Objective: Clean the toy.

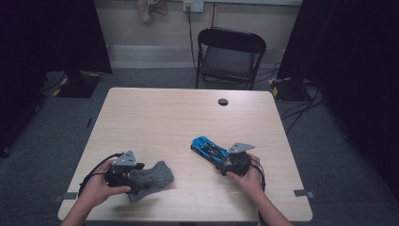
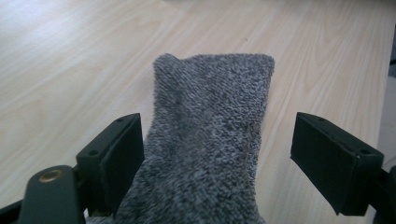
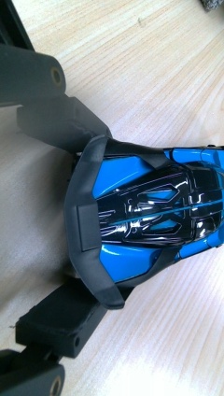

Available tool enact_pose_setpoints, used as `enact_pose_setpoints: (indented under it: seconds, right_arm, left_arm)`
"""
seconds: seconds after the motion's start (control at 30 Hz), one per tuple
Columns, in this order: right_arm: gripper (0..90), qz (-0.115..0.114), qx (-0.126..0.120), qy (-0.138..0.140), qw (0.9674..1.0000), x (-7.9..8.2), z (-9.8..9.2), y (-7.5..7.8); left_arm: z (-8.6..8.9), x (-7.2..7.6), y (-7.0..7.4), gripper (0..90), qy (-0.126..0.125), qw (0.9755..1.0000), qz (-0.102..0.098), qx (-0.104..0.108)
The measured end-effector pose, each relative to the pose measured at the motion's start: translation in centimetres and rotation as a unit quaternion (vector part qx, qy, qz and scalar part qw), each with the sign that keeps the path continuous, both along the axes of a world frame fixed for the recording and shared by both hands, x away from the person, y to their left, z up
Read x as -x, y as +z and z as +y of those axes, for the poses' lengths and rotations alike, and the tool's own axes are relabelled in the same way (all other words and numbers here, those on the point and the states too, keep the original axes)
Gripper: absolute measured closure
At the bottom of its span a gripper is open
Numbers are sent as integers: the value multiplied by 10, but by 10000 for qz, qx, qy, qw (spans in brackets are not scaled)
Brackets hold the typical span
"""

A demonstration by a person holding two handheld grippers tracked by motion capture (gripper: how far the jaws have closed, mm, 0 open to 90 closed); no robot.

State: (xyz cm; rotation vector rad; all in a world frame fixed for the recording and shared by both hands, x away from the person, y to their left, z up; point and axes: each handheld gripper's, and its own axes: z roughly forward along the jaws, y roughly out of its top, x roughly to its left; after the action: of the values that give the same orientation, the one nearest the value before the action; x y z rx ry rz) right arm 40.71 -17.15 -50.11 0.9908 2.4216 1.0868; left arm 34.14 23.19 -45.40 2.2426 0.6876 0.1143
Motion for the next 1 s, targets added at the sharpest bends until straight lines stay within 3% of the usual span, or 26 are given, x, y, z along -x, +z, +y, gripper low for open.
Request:
enact_pose_setpoints:
  seconds: [0.1, 0.4, 1.0]
  right_arm:
    - [263, 1, 0, -1, 10000, 0, 0, 0]
    - [262, 0, 0, -1, 10000, 0, 0, 0]
    - [261, -1, 2, 0, 10000, 0, 0, 0]
  left_arm:
    - [-6, 0, -6, 180, -13, 10000, 31, 14]
    - [-19, -1, -24, 194, -155, 9991, 17, -392]
    - [-23, -3, -27, 182, -153, 9989, -108, -440]
